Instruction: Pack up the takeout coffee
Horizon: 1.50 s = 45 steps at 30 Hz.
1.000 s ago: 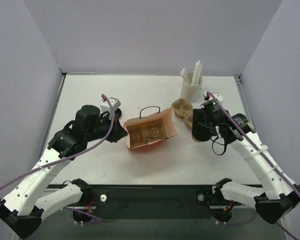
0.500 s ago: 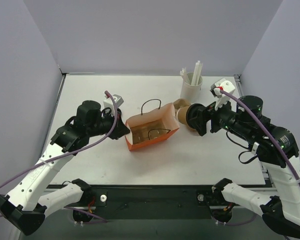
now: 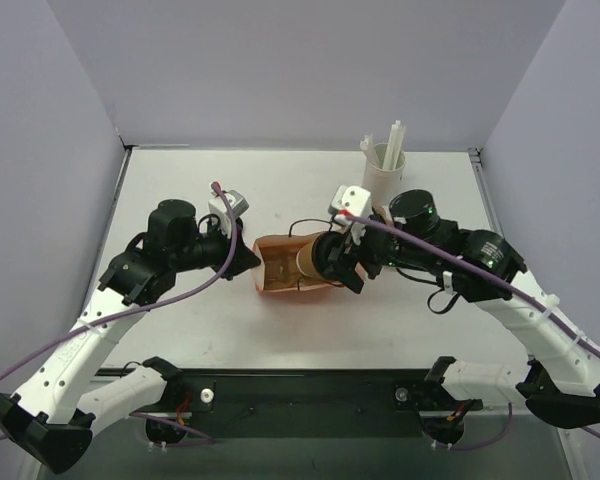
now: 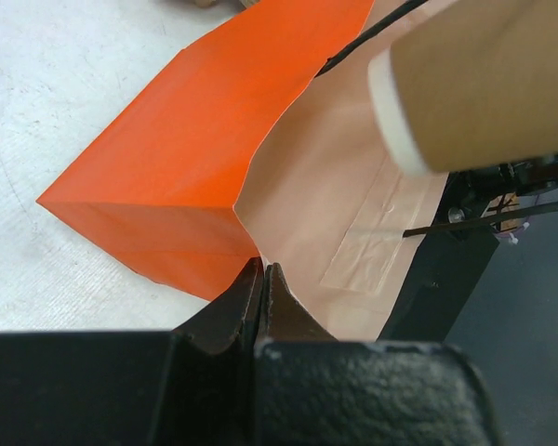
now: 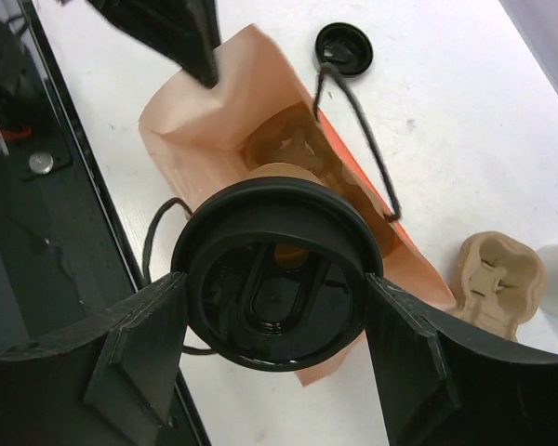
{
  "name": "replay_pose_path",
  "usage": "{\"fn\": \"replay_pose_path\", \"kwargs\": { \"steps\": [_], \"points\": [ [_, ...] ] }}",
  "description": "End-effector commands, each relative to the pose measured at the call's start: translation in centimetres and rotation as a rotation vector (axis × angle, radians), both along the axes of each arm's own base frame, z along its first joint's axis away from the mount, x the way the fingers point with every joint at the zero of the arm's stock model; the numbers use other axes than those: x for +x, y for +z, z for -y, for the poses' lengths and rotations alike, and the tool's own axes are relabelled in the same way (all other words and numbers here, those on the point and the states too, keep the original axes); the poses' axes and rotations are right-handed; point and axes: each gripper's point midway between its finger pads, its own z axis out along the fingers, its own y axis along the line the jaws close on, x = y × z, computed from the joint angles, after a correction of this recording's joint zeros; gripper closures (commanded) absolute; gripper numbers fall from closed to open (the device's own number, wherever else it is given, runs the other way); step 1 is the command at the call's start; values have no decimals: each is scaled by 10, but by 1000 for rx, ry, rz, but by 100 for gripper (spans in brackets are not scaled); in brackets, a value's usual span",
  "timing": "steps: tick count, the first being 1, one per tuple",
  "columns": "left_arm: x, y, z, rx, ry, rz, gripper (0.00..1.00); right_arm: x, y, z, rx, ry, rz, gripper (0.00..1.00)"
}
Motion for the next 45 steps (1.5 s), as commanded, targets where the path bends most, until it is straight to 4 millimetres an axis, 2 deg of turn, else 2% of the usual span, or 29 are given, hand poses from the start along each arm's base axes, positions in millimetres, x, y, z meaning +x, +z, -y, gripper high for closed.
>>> {"fn": "replay_pose_path", "kwargs": {
  "steps": [1, 3, 6, 8, 10, 14, 18, 19, 24, 27, 30, 34, 38, 45],
  "points": [
    [7, 25, 3, -41, -38, 138, 100, -3, -18, -12, -120, 58, 118, 52],
    [9, 28, 2, -37, -42, 150, 100, -8, -25, -17, -158, 83, 139, 52],
    [7, 25, 6, -29, -89, 159, 100, -6, -40, -19, -234, 99, 179, 53],
    [6, 22, 7, -16, -126, 176, 100, -6, -56, -23, -292, 112, 194, 55],
    [12, 21, 7, -6, -111, 196, 100, -11, -68, -32, -341, 134, 225, 55],
    [15, 24, 5, 1, -91, 202, 100, -10, -84, -35, -397, 113, 257, 55],
    [11, 20, 3, -25, -73, 200, 100, -3, -87, -35, -421, 95, 300, 55],
    [10, 9, 1, -18, -61, 178, 100, -3, -90, -36, -435, 101, 309, 55],
    [9, 2, -2, -27, -27, 157, 100, 7, -106, -31, -510, 86, 370, 56],
    [7, -4, -2, -20, -35, 149, 100, 12, -101, -34, -506, 88, 408, 56],
    [5, -14, -3, -6, -43, 140, 100, 11, -105, -38, -512, 144, 412, 56],
    [4, -14, -3, -6, -48, 155, 100, 11, -122, -35, -553, 185, 406, 56],
    [4, -14, -4, 2, -60, 167, 100, 19, -120, -40, -548, 194, 418, 56],
    [7, -11, -7, 37, -56, 170, 100, 32, -130, -47, -613, 253, 474, 56]
  ]
}}
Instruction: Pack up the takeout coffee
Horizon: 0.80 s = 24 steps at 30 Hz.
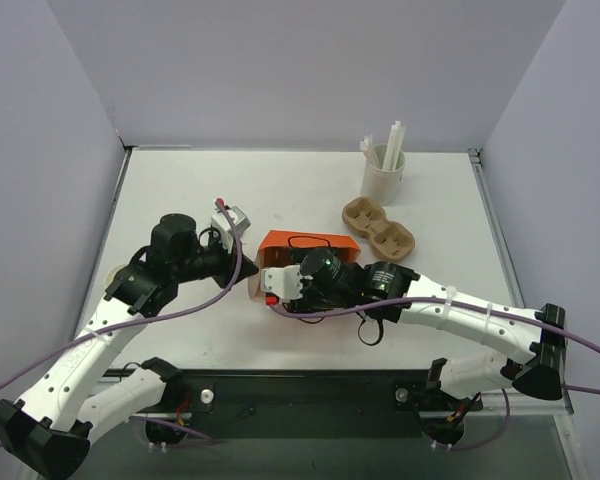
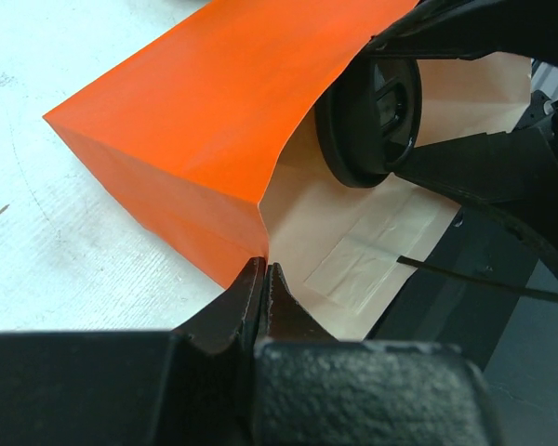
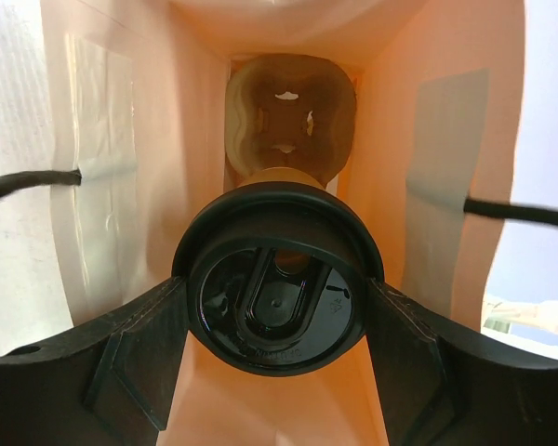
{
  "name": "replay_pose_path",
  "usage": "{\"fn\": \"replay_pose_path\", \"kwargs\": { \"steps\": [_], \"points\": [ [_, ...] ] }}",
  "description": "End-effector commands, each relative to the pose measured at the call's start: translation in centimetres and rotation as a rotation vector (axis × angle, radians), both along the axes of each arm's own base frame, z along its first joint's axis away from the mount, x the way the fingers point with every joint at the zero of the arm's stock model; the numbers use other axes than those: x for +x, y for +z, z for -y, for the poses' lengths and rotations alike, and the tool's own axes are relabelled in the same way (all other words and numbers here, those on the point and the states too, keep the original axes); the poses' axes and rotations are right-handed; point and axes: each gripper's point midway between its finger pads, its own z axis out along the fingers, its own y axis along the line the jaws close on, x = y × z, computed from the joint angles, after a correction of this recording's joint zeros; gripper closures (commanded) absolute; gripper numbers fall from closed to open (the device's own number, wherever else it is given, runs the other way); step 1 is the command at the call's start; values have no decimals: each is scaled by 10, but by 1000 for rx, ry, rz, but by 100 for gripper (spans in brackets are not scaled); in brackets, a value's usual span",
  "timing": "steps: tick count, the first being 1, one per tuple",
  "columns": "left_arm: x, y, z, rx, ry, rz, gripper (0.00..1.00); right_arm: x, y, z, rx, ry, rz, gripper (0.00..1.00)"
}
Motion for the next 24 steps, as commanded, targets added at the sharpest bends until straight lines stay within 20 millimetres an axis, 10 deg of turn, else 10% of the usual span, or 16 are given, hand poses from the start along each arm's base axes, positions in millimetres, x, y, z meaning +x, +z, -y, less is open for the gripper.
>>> {"fn": "replay_pose_path", "kwargs": {
  "steps": [1, 12, 18, 24],
  "points": [
    [7, 23, 0, -10, -2, 80, 100, 10, 3, -5, -30, 55, 65, 56],
    [16, 33, 0, -66, 99, 24, 99, 8, -11, -2, -51, 88, 62, 56],
    [11, 31, -10, -121, 220, -47, 66, 13, -9, -3, -19, 29, 58, 56],
    [0, 26, -32, -128, 349, -81, 57, 16, -8, -6, 2, -5, 54, 57]
  ]
}}
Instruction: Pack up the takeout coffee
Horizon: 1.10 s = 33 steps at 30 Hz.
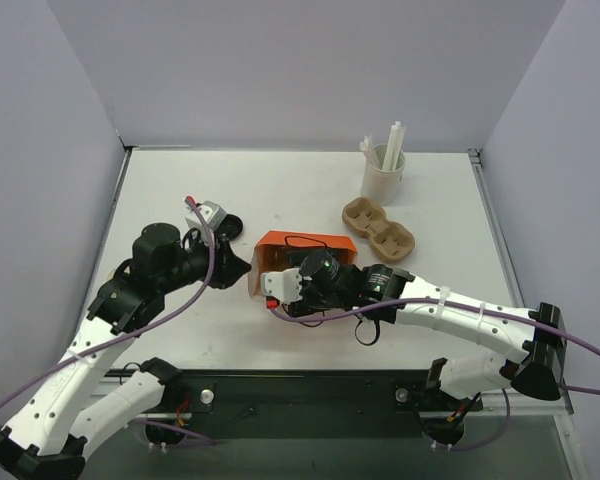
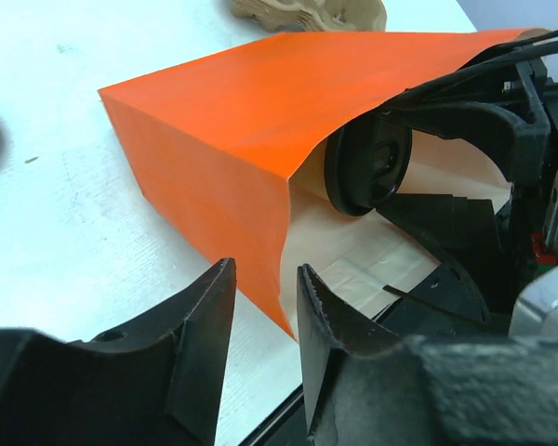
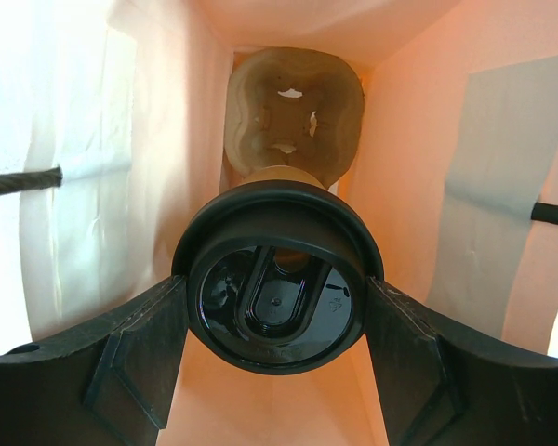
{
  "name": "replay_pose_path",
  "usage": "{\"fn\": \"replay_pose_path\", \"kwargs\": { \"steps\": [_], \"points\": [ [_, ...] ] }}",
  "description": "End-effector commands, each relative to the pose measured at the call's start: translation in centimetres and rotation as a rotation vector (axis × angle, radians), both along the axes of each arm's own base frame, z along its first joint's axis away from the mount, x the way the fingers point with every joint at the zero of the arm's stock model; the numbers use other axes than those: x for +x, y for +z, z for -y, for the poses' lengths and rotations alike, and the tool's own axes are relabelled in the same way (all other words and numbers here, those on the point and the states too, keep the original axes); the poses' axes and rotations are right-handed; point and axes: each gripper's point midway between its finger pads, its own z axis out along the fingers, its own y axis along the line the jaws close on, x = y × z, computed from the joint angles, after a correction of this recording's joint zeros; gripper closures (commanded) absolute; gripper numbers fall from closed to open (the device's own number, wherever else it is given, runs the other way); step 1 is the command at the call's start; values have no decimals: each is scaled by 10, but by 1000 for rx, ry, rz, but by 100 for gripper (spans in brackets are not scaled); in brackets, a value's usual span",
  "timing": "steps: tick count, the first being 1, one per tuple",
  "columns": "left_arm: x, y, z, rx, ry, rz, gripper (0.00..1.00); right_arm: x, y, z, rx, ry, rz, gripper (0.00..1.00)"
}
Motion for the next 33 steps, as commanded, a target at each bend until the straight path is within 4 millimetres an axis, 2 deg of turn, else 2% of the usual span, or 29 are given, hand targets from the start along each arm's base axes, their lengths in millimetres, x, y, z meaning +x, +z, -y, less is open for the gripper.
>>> {"fn": "replay_pose_path", "kwargs": {
  "steps": [1, 7, 18, 21, 23, 26, 30, 32, 33],
  "points": [
    [-6, 2, -16, -32, 124, -35, 56, 7, 10, -4, 50, -54, 21, 57],
    [-8, 6, -10, -108, 133, -20, 54, 8, 14, -8, 88, -85, 12, 57],
    [2, -12, 10, -111, 109, -37, 54, 10, 10, -6, 126, -142, 12, 58],
    [4, -14, 12, -87, 105, -25, 68, 9, 12, -8, 128, -130, 15, 58],
    [8, -14, 8, -60, 119, -5, 90, 9, 15, -8, 111, -98, 33, 58],
    [10, -11, 6, -29, 105, 40, 100, 12, 21, -8, 83, -54, 73, 57],
    [9, -10, 11, -12, 39, 91, 100, 15, 37, -6, 41, -12, 91, 57],
    [7, -13, 12, -6, 18, 104, 100, 17, 30, -1, 5, -1, 101, 57],
    [7, -11, 13, -12, 11, 116, 100, 17, 20, 4, -26, -2, 97, 57]
  ]
}}
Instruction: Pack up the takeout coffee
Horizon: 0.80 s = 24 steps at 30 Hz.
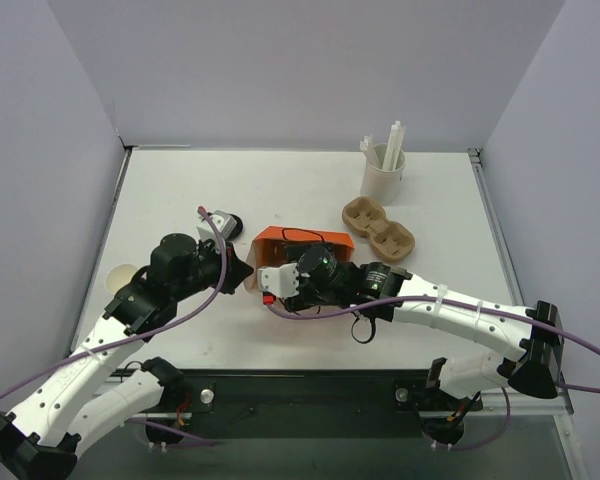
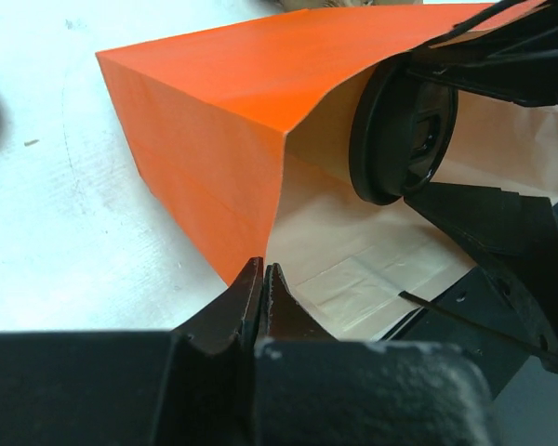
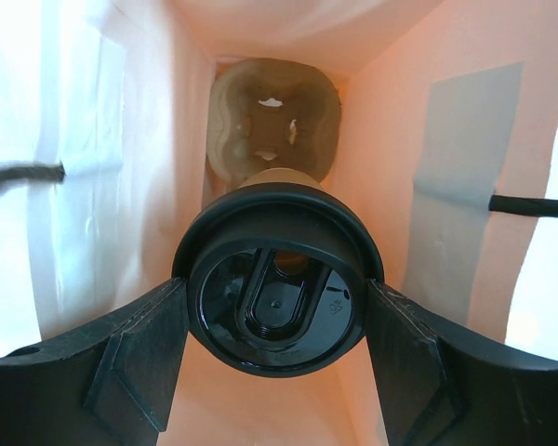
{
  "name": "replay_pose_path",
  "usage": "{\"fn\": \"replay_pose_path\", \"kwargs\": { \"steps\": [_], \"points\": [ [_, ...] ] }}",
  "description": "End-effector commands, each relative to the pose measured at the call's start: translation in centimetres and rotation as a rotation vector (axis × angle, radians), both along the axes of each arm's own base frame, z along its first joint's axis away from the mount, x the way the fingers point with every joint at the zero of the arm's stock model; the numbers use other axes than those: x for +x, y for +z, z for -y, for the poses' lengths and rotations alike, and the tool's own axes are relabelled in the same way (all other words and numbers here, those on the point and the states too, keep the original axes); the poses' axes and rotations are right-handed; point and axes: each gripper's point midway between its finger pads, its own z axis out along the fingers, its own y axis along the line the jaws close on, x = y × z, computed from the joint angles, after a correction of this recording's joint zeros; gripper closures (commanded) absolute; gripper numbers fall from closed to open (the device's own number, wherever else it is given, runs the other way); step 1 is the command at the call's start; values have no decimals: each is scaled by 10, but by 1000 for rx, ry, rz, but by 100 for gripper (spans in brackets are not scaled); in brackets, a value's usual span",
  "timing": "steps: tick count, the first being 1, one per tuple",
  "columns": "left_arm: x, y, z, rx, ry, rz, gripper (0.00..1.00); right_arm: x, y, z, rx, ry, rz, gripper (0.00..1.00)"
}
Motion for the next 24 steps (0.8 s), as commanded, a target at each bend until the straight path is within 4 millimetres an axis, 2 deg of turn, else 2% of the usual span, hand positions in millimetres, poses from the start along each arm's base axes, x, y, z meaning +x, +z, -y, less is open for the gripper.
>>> {"fn": "replay_pose_path", "kwargs": {
  "steps": [1, 4, 5, 6, 8, 13, 24],
  "points": [
    [4, 22, 9, -24, -69, 131, 100, 8, 5, 11, -66, 26, 51, 57],
    [0, 20, 11, -39, -91, 137, 100, 11, -1, 16, -84, 17, 46, 57],
    [-2, 14, 11, -45, -90, 124, 100, 11, -2, 16, -88, 16, 46, 57],
    [-3, 20, 13, -73, -96, 146, 100, 14, -5, 19, -97, 9, 43, 57],
    [-7, 19, 17, -109, -110, 141, 100, 15, -13, 21, -118, 10, 34, 57],
    [-6, 3, 16, -101, -97, 112, 100, 17, -22, 21, -151, 38, 24, 57],
    [-7, 3, 15, -61, -125, 128, 100, 41, -2, 18, -177, 49, 90, 57]
  ]
}}
